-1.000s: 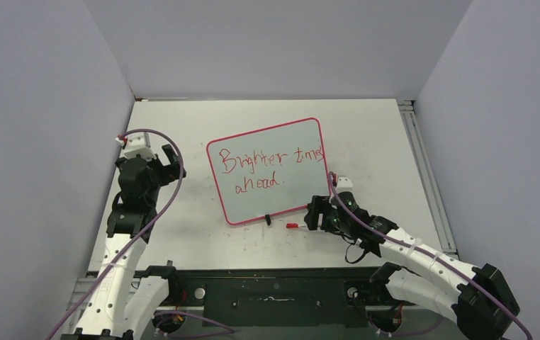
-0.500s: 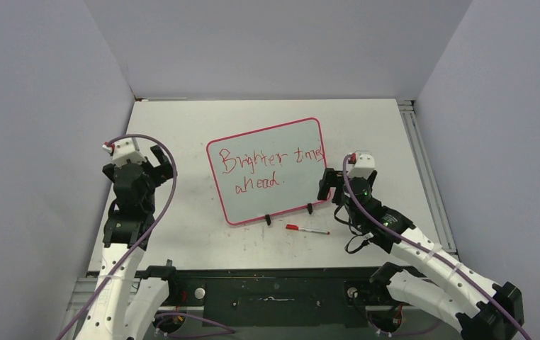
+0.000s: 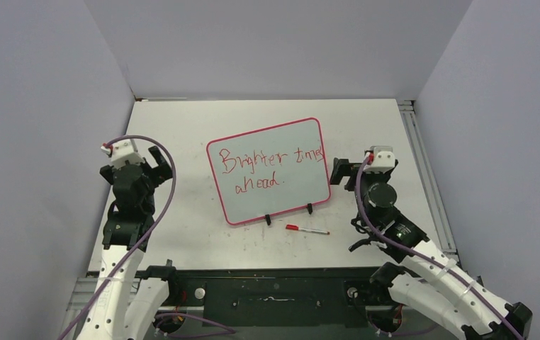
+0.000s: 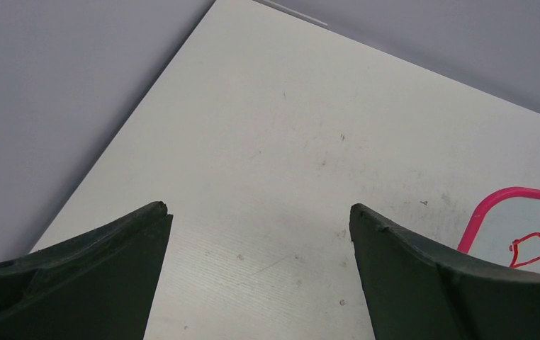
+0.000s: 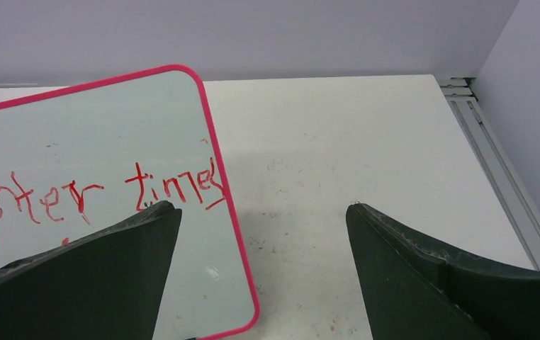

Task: Write a sentence on the whiteboard
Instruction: Reset both arms

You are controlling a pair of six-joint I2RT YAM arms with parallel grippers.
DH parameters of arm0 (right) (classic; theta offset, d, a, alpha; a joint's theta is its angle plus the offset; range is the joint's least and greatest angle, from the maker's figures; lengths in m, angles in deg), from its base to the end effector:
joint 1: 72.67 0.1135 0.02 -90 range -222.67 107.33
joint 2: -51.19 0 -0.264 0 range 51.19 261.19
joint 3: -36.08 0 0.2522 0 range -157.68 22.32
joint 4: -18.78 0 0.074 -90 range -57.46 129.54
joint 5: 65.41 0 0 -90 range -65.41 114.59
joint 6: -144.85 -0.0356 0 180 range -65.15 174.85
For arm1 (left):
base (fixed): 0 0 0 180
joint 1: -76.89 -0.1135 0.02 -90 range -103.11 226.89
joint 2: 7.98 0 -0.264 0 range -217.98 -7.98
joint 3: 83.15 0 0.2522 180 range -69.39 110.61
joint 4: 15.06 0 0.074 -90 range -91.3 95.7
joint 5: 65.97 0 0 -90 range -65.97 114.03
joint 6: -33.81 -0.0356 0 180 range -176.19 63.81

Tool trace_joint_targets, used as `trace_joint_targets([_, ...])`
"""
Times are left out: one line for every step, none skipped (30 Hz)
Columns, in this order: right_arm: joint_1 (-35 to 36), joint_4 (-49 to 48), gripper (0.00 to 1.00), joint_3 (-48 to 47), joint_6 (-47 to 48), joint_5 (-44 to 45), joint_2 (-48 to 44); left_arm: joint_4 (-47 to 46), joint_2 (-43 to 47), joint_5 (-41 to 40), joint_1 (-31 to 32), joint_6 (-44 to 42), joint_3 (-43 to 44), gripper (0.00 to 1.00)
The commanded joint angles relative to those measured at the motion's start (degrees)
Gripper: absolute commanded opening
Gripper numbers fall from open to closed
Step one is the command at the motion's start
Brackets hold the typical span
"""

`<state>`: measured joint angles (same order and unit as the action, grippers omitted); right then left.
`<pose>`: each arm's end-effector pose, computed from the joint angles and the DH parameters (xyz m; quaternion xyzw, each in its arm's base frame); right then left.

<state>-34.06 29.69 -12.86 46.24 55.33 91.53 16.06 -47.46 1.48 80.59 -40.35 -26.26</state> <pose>0.1463 0.0935 0.3179 -0.0026 0.7192 0.0924 0.6886 0.1613 0.0033 0.3315 -0.2016 0.7542 0.0487 0.6230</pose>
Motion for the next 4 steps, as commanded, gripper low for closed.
trace_joint_targets([-0.3,-2.7,0.90,0.3,2.0,1.6,-0.3,-0.5,0.7,-0.7,0.3,-0.9,3.1,0.96])
trace_joint_targets([-0.3,-2.7,0.90,0.3,2.0,1.7,-0.4,-0.5,0.8,-0.8,0.3,-0.9,3.1,0.96])
trace_joint_targets([-0.4,-2.8,0.90,0.3,2.1,1.7,-0.4,-0.5,0.8,-0.9,0.3,-1.0,3.1,0.96])
trace_joint_targets([-0.4,-2.9,0.90,0.3,2.1,1.7,-0.4,-0.5,0.9,-1.1,0.3,-1.0,3.1,0.96])
